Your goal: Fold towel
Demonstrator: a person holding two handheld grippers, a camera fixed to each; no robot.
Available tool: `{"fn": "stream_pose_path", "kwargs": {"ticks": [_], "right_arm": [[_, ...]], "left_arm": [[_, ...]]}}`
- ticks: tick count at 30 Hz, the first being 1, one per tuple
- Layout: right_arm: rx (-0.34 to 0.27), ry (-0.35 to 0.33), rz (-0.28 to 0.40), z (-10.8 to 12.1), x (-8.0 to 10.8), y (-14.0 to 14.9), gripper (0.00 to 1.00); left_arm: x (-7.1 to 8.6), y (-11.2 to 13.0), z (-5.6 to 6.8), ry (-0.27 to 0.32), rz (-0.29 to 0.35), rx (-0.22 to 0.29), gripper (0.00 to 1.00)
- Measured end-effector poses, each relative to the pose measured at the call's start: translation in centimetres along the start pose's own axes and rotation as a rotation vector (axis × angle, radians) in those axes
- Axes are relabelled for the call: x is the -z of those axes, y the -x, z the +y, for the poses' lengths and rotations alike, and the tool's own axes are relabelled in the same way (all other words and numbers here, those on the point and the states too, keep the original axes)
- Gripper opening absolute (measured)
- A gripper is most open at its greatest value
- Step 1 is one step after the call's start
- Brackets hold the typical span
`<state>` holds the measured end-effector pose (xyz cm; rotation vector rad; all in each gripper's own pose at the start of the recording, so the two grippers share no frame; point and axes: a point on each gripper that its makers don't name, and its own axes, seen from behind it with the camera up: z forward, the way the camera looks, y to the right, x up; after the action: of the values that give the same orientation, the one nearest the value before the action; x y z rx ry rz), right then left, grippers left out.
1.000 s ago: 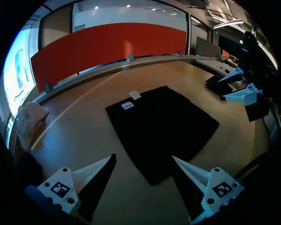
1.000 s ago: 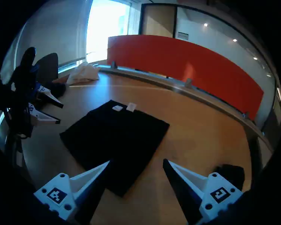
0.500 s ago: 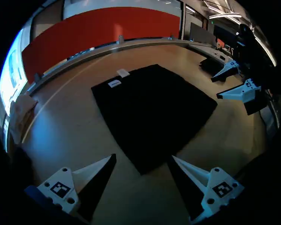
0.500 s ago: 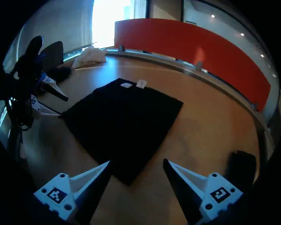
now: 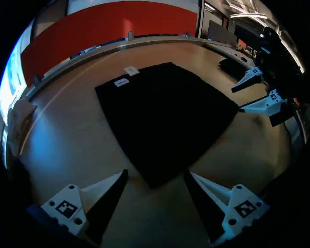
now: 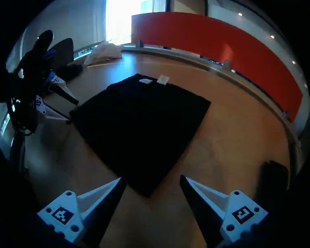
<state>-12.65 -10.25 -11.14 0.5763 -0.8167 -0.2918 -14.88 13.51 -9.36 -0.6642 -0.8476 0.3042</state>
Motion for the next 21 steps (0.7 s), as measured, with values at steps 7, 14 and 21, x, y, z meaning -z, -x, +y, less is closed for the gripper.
{"fn": "stream_pose_path", "kwargs": {"ticks": [7,14,21], "right_arm": [[-0.003,-0.022,-0.019,-0.3,-0.5,0.8,0.96],[-0.001,-0.031,-0.024,-0.3,-0.6,1.2,0.91],[0.011,-0.056,-0.031,-0.7,-0.8,1.6,0.76]], "left_arm": [[-0.3,0.1,0.1,-0.004,-0.006,-0.015,0.99],[-0.3,0.2,0.1,-0.01,-0.009,-0.027,0.99],[-0.3,0.2,0.3,-0.008,-0.02,-0.047,0.93]]}}
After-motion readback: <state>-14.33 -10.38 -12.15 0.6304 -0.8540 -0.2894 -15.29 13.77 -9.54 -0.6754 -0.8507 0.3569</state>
